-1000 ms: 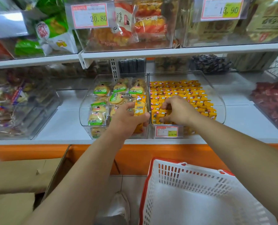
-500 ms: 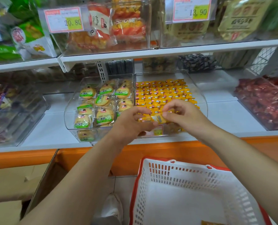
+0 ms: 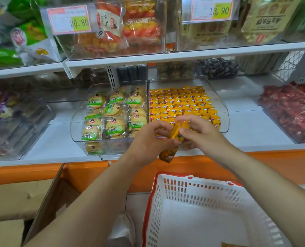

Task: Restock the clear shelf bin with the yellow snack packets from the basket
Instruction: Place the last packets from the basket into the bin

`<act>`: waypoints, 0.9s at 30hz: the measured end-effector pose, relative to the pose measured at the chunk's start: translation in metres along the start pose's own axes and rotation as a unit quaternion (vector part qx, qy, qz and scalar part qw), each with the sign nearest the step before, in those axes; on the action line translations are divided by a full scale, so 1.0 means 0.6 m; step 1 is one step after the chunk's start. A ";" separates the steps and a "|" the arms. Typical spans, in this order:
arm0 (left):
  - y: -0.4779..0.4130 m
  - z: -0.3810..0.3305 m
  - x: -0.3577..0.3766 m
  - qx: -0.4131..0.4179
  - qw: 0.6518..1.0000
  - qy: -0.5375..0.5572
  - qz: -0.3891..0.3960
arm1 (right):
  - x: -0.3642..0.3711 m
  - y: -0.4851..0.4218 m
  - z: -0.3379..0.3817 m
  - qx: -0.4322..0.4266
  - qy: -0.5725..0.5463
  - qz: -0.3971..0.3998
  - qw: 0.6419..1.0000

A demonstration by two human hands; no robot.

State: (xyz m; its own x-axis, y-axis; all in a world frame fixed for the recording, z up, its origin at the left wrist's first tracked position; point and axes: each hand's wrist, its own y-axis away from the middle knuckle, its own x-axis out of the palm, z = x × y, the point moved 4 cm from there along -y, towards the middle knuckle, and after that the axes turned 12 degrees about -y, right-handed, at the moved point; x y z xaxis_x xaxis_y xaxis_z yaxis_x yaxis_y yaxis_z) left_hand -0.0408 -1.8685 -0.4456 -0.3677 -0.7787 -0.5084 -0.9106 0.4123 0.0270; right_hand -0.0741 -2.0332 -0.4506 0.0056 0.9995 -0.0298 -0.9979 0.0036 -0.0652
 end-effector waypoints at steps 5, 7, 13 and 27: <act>-0.008 0.017 -0.020 -0.007 0.996 -0.054 -0.065 | -0.028 -0.021 0.006 -0.008 -0.030 -0.016 0.999; -0.015 0.034 -0.043 -0.020 0.982 -0.123 -0.145 | -0.050 -0.034 0.010 -0.023 -0.080 -0.083 0.993; -0.029 0.086 -0.037 -0.059 0.925 -0.340 -0.159 | -0.036 -0.096 -0.015 0.008 -0.180 -0.141 0.973; -0.054 0.109 -0.018 -0.070 0.898 -0.392 -0.187 | 0.016 -0.140 0.036 -0.174 0.385 0.010 0.906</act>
State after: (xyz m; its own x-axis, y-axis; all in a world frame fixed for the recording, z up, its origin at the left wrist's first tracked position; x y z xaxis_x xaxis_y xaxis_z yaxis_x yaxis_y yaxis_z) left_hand 0.0052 -1.8424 -0.4974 0.1637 -0.2562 -0.9527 -0.9780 0.0846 -0.1908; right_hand 0.0083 -2.0235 -0.4238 0.1651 0.6808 -0.7136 -0.9183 -0.1579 -0.3631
